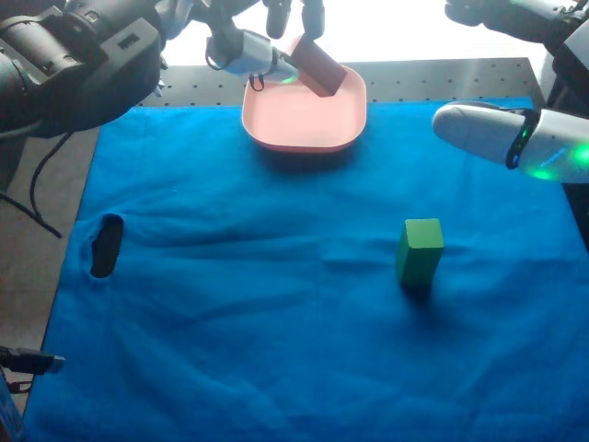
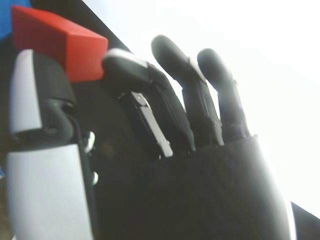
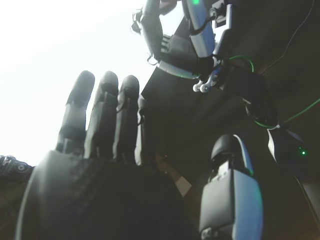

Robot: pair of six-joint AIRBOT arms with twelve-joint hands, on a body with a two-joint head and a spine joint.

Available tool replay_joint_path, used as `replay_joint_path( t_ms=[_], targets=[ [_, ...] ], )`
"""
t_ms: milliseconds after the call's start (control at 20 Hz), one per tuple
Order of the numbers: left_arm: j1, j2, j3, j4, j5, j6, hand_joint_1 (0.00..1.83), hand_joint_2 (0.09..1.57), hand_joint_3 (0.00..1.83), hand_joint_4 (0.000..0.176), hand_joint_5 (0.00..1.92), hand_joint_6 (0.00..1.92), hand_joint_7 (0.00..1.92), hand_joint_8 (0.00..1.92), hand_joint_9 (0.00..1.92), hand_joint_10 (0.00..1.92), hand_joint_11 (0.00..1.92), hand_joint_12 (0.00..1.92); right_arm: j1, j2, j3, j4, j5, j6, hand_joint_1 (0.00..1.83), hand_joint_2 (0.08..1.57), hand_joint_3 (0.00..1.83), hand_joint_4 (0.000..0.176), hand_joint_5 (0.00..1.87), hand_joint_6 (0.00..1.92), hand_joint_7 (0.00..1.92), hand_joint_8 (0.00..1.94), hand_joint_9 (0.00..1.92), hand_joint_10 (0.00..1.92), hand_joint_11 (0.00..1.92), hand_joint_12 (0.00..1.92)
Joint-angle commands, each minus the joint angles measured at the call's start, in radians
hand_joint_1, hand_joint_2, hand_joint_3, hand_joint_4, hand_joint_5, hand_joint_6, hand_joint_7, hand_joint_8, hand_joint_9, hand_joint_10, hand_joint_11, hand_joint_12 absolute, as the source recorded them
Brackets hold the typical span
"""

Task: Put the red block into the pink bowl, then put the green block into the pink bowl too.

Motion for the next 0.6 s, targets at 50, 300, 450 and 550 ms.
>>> replay_joint_path(
  t_ms=[50,300,450,550],
  targets=[
    [-0.001,0.000,0.007,-0.021,-0.125,-0.002,1.05,1.04,0.00,0.176,1.13,0.75,0.99,1.62,0.50,1.72,0.13,1.92,0.023,-0.003,0.003,-0.002,0.122,0.013,0.35,0.97,0.00,0.034,0.28,0.00,0.51,0.01,0.38,0.01,0.00,0.65],
    [0.014,0.000,0.012,-0.036,-0.116,-0.002,0.94,0.98,0.00,0.116,0.87,0.47,0.86,0.67,0.51,1.23,0.07,1.84,0.024,-0.004,0.003,-0.004,0.122,0.014,0.35,0.96,0.00,0.041,0.27,0.00,0.51,0.00,0.37,0.01,0.04,0.62],
    [0.018,0.000,0.013,-0.036,-0.110,-0.002,0.83,0.92,0.00,0.153,0.61,0.02,0.77,0.04,0.52,0.66,0.00,1.58,0.025,-0.006,0.003,-0.004,0.122,0.015,0.33,0.95,0.00,0.040,0.28,0.00,0.50,0.00,0.39,0.00,0.02,0.71],
    [0.018,-0.002,0.013,-0.035,-0.110,-0.002,0.78,0.91,0.00,0.166,0.50,0.00,0.68,0.00,0.51,0.52,0.00,1.56,0.025,-0.007,0.003,-0.005,0.122,0.015,0.33,0.96,0.00,0.029,0.28,0.00,0.50,0.00,0.40,0.00,0.00,0.72]
  ],
)
